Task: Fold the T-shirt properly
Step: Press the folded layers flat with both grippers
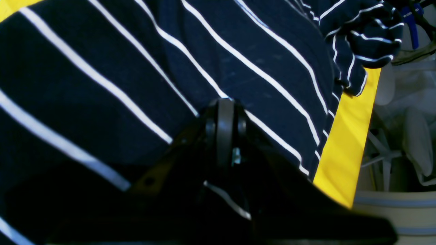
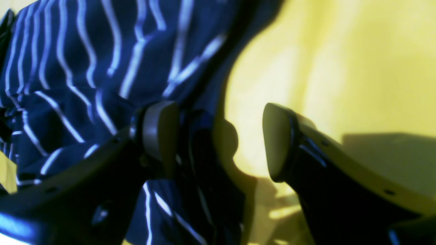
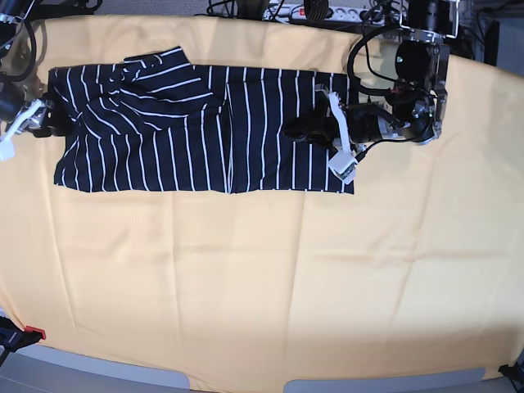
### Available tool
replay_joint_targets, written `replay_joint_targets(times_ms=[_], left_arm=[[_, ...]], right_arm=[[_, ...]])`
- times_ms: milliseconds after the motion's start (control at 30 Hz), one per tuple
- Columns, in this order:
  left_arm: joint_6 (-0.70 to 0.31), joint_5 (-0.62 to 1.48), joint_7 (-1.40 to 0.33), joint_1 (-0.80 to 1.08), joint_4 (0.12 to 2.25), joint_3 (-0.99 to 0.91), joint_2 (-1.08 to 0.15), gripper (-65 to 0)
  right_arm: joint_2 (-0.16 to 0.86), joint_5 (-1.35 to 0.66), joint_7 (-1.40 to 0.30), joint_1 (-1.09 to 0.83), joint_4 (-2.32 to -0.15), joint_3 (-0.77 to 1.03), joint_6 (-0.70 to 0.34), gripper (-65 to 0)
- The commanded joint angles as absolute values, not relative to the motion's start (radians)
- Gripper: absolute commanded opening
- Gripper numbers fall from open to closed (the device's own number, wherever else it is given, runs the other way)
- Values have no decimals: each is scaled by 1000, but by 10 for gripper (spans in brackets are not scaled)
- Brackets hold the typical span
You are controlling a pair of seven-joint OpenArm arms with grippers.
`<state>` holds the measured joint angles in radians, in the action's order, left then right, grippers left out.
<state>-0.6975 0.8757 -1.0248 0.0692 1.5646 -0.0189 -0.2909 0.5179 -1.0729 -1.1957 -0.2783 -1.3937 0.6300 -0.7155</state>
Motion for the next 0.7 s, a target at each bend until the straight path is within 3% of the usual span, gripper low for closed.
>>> replay_joint_targets(times_ms=[0, 267, 533, 667], left_arm=[[-698, 845, -1073, 67, 1571, -21, -305, -650], [-698, 847, -1074, 67, 1571, -21, -305, -650], [-698, 847, -1077, 67, 1571, -21, -305, -650], [-698, 847, -1077, 66, 1571, -21, -305, -650]], right_arm=[[536, -994, -1244, -286, -1392, 637, -698, -225], [500, -976, -1201, -308, -1387, 636, -673, -193], [437, -1230, -1323, -316, -1386, 634, -698, -194], [408, -1261, -1333, -319, -1385, 606, -698, -194]])
